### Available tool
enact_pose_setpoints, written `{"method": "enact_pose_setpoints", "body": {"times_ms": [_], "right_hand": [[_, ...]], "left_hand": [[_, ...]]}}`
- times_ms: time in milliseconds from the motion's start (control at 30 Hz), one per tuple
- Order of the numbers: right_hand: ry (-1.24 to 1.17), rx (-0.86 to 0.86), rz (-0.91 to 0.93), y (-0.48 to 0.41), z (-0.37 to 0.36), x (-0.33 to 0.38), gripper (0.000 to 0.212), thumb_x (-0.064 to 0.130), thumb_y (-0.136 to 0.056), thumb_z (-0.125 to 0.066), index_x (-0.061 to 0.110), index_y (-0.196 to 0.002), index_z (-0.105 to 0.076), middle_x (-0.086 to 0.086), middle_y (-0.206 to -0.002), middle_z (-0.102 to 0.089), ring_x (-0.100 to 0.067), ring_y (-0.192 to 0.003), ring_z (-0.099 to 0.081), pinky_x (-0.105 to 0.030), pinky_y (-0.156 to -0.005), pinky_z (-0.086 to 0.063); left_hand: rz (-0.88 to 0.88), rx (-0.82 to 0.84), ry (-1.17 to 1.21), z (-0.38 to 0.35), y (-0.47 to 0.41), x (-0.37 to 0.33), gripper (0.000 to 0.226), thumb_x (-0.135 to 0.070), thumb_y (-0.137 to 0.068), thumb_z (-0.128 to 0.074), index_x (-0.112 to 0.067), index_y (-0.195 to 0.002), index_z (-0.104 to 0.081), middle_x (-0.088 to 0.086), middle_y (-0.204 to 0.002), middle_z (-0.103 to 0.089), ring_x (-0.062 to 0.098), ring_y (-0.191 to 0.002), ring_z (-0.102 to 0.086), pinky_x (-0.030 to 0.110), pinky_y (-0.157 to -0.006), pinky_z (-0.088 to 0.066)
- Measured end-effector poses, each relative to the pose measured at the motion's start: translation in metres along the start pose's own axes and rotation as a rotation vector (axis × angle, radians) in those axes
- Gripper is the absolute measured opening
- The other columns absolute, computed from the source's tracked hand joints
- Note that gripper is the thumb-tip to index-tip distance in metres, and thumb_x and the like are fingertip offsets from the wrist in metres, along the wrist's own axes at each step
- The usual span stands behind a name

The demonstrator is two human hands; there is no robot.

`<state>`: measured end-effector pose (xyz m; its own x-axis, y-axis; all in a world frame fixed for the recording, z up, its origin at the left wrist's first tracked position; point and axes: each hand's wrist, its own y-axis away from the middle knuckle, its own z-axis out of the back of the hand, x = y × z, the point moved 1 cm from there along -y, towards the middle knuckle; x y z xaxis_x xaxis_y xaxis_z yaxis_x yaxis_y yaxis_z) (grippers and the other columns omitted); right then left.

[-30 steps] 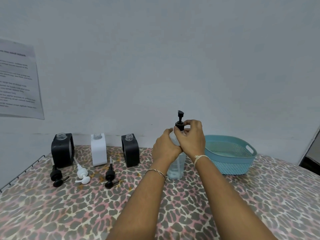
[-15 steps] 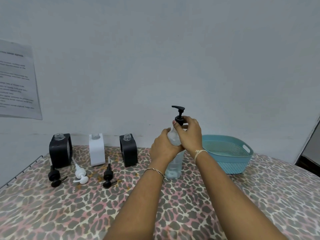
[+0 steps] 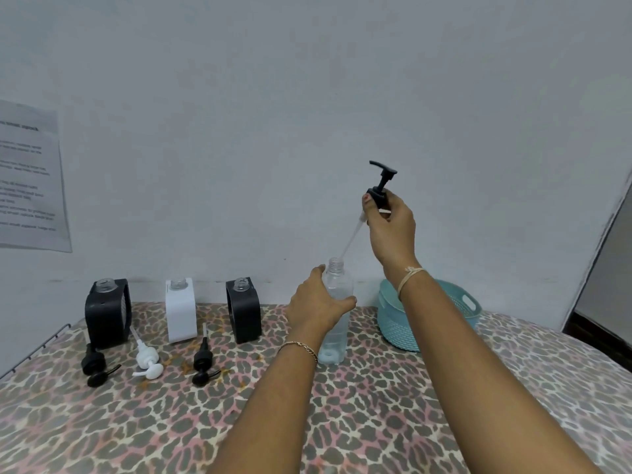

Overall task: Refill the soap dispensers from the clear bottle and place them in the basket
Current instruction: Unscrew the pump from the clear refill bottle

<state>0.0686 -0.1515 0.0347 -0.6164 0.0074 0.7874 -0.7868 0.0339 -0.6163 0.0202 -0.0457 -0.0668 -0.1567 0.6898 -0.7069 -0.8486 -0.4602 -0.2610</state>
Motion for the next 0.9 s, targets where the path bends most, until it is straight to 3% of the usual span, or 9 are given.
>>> {"method": "enact_pose_setpoints", "body": {"times_ms": [233, 333, 467, 567, 733, 900], "right_hand": [[-0.103, -0.228, -0.009, -0.019, 0.03, 0.014, 0.027, 0.029, -0.096, -0.056, 0.014, -0.119, -0.058, -0.001, -0.1, -0.065, -0.003, -0.076, -0.058, -0.017, -0.072, -0.049], [-0.147, -0.337, -0.025, -0.02, 0.048, 0.014, 0.022, 0.028, -0.097, -0.054, 0.021, -0.117, -0.049, 0.006, -0.1, -0.06, -0.003, -0.08, -0.059, -0.027, -0.081, -0.052], [-0.159, -0.386, -0.044, -0.009, 0.067, -0.002, 0.026, 0.026, -0.096, -0.056, 0.02, -0.119, -0.046, -0.001, -0.107, -0.062, -0.006, -0.084, -0.062, -0.027, -0.083, -0.053], [-0.131, -0.38, -0.091, 0.009, 0.077, -0.028, 0.024, 0.027, -0.094, -0.06, 0.022, -0.115, -0.051, 0.004, -0.103, -0.064, -0.009, -0.093, -0.063, -0.031, -0.089, -0.053], [-0.074, -0.313, -0.185, 0.056, 0.084, -0.068, 0.024, 0.024, -0.091, -0.065, 0.021, -0.113, -0.058, 0.008, -0.103, -0.064, -0.008, -0.09, -0.063, -0.016, -0.078, -0.049], [-0.084, -0.325, -0.335, 0.093, 0.086, -0.103, 0.03, 0.017, -0.084, -0.073, 0.013, -0.111, -0.061, 0.008, -0.094, -0.064, -0.008, -0.087, -0.065, -0.019, -0.077, -0.051]], "left_hand": [[0.01, 0.03, 0.017, 0.0, -0.001, 0.001, 0.089, -0.05, -0.067, -0.076, -0.028, -0.143, -0.035, -0.001, -0.127, -0.059, 0.023, -0.112, -0.058, 0.035, -0.086, -0.049], [0.008, 0.039, 0.071, 0.0, -0.001, 0.003, 0.091, -0.048, -0.066, -0.079, -0.027, -0.143, -0.035, 0.0, -0.129, -0.059, 0.023, -0.114, -0.058, 0.038, -0.091, -0.05], [0.006, 0.033, 0.101, 0.0, -0.001, 0.006, 0.093, -0.048, -0.064, -0.081, -0.029, -0.143, -0.036, -0.001, -0.131, -0.058, 0.023, -0.116, -0.057, 0.038, -0.093, -0.05], [0.001, 0.031, 0.109, -0.001, 0.0, 0.007, 0.093, -0.048, -0.065, -0.081, -0.029, -0.143, -0.035, -0.001, -0.131, -0.058, 0.023, -0.116, -0.057, 0.038, -0.093, -0.049], [-0.009, 0.02, 0.103, -0.002, 0.002, 0.008, 0.092, -0.047, -0.066, -0.081, -0.029, -0.143, -0.035, -0.001, -0.13, -0.059, 0.023, -0.116, -0.057, 0.035, -0.091, -0.047], [-0.019, 0.02, 0.101, -0.003, 0.002, 0.009, 0.091, -0.045, -0.066, -0.082, -0.03, -0.142, -0.035, 0.0, -0.129, -0.059, 0.025, -0.114, -0.058, 0.032, -0.086, -0.045]]}}
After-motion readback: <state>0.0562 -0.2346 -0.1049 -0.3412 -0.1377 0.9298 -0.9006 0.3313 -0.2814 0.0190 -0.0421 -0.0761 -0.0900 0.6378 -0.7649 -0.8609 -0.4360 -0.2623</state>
